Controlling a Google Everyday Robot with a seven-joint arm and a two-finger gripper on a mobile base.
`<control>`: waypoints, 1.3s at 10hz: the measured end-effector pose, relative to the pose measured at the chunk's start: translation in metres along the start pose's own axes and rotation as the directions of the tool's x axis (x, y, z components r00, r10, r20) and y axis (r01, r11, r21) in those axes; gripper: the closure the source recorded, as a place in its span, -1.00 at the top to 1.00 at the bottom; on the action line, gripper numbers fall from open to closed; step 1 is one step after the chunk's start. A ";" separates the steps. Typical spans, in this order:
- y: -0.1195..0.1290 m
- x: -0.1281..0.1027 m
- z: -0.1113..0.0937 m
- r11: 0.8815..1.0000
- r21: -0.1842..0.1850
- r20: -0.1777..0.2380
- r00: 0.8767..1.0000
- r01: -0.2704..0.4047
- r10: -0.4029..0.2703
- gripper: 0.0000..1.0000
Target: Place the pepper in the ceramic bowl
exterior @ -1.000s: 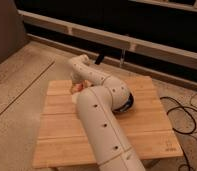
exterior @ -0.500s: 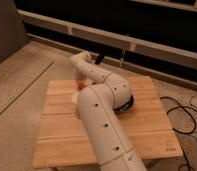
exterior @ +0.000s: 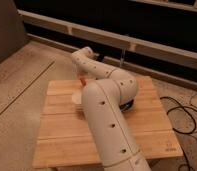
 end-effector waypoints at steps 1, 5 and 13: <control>-0.011 0.003 -0.012 1.000 0.006 0.015 1.000 -0.022 0.022 -1.00; -0.064 0.052 -0.039 0.984 0.013 0.023 0.984 -0.175 0.175 -1.00; -0.144 0.190 -0.090 0.871 0.034 0.057 0.871 -0.490 0.488 -1.00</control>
